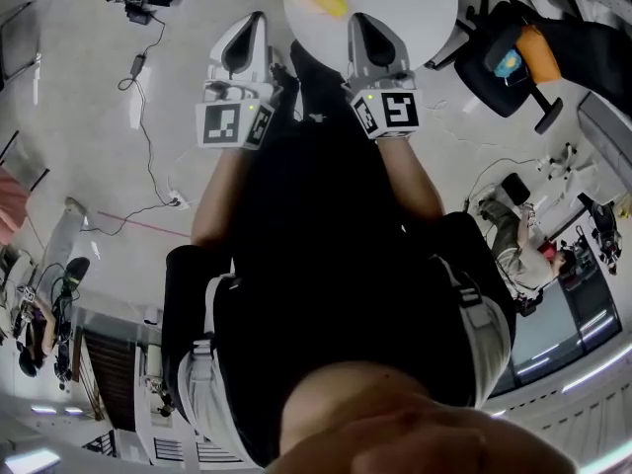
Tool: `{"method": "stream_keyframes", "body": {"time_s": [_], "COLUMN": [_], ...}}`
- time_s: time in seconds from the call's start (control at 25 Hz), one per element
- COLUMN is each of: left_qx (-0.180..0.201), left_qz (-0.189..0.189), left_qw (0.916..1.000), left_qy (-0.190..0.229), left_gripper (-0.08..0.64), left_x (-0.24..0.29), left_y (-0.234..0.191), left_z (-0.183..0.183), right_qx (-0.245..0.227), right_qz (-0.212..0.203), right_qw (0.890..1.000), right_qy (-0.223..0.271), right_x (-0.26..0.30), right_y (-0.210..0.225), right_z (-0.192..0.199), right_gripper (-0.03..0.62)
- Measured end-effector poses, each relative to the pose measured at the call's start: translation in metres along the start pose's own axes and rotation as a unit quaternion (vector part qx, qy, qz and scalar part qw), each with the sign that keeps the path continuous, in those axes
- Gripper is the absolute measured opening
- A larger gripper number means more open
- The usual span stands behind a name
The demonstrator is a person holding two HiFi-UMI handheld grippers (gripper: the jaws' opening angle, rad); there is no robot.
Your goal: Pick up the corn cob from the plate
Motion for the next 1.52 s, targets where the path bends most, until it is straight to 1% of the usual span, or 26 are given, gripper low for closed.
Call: {"method": "stream_keyframes", "body": {"time_s": [0.28, 0.48, 0.64, 0.84, 1.04, 1.32, 1.44, 1.52], "left_qx": [-0.012, -0.023, -0.026, -0.036, -0.044, -0.052, -0.053, -0.055], "left_qz": [-0.009, -0.015, -0.025, -0.019, -0.022, -0.026, -0.027, -0.026], "left_qw": [0.9998, 0.9996, 0.9990, 0.9991, 0.9985, 0.9978, 0.9976, 0.9975], "left_qy": [-0.013, -0.010, -0.028, -0.014, -0.022, -0.032, -0.037, -0.037], "left_gripper": [0.002, 0.003, 0.003, 0.003, 0.003, 0.003, 0.003, 0.003], "left_x": [0.014, 0.020, 0.027, 0.037, 0.049, 0.063, 0.071, 0.074], "left_y": [-0.008, -0.014, -0.017, -0.020, -0.027, -0.034, -0.038, -0.040], "left_z": [0.017, 0.027, 0.036, 0.040, 0.050, 0.052, 0.053, 0.054], "right_qx": [0.007, 0.007, 0.005, 0.008, 0.005, 0.004, 0.005, 0.006], "right_qz": [-0.004, -0.013, -0.017, -0.025, -0.026, -0.025, -0.024, -0.024], "right_qw": [1.000, 0.999, 0.999, 0.997, 0.996, 0.995, 0.993, 0.992], "right_qy": [-0.025, -0.040, -0.051, -0.066, -0.080, -0.100, -0.114, -0.120], "right_x": [0.016, 0.026, 0.032, 0.043, 0.054, 0.068, 0.075, 0.079], "right_y": [0.008, 0.011, 0.016, 0.020, 0.026, 0.032, 0.036, 0.038], "right_z": [0.020, 0.033, 0.040, 0.050, 0.059, 0.063, 0.067, 0.070], "right_gripper": [0.008, 0.008, 0.008, 0.008, 0.009, 0.012, 0.035, 0.037]}}
Point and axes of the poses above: the fingertips, and each gripper's own axes: x forward along the fingers, y to its right, z out of its underside, the point moved 7 cm from there along -x, backward along the fingers, and after that the axes turned 1 degree about -x, right-handed, at the moved point
